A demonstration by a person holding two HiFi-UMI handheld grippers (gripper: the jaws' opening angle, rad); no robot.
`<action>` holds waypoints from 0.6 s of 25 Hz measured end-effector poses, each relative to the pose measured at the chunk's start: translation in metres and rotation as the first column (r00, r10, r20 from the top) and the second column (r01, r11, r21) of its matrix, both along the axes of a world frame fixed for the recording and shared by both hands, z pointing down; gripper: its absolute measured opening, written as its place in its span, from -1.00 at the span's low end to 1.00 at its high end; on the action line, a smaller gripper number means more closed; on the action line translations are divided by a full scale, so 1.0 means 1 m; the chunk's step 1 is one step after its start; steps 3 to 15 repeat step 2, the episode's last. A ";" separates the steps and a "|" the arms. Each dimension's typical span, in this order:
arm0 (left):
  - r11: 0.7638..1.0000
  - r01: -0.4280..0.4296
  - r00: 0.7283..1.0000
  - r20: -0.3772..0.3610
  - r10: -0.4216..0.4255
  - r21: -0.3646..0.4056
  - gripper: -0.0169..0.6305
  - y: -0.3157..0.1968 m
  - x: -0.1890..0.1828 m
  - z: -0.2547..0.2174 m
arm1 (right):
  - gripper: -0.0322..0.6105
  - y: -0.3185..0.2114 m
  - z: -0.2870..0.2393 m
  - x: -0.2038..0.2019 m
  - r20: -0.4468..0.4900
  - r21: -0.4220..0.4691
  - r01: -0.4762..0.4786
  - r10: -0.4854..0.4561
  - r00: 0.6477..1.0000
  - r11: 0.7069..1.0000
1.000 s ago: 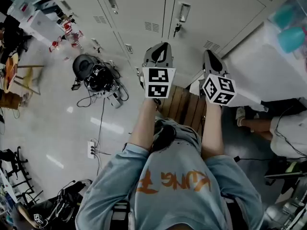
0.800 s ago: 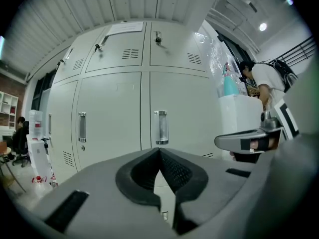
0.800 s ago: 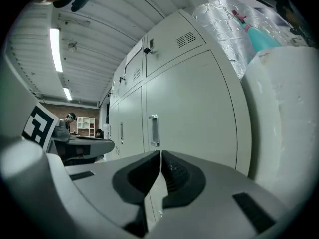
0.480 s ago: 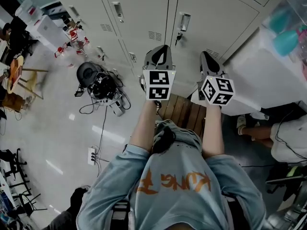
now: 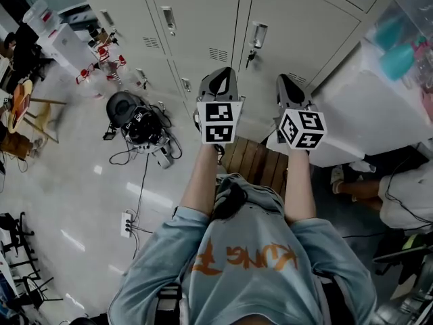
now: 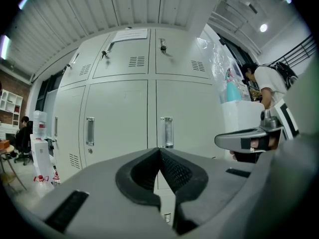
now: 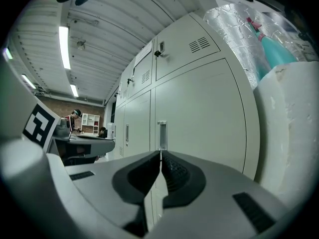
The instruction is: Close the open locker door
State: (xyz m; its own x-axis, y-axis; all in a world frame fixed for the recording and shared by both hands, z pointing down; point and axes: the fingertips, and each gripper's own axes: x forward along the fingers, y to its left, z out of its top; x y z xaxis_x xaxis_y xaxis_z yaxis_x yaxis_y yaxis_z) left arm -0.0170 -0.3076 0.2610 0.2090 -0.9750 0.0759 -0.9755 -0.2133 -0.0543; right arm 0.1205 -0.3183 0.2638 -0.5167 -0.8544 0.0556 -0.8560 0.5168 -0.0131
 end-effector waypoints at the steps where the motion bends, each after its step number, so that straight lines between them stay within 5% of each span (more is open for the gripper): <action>1: 1.000 0.002 1.000 -0.003 -0.002 0.000 -0.88 0.000 -0.002 -0.001 | -0.80 0.001 -0.001 -0.002 -0.004 0.003 0.004 -0.004 1.000 1.000; 15: 1.000 0.005 1.000 -0.005 -0.005 0.001 -0.88 0.001 -0.004 -0.001 | -0.80 0.001 -0.003 -0.005 -0.009 0.006 0.008 -0.008 1.000 1.000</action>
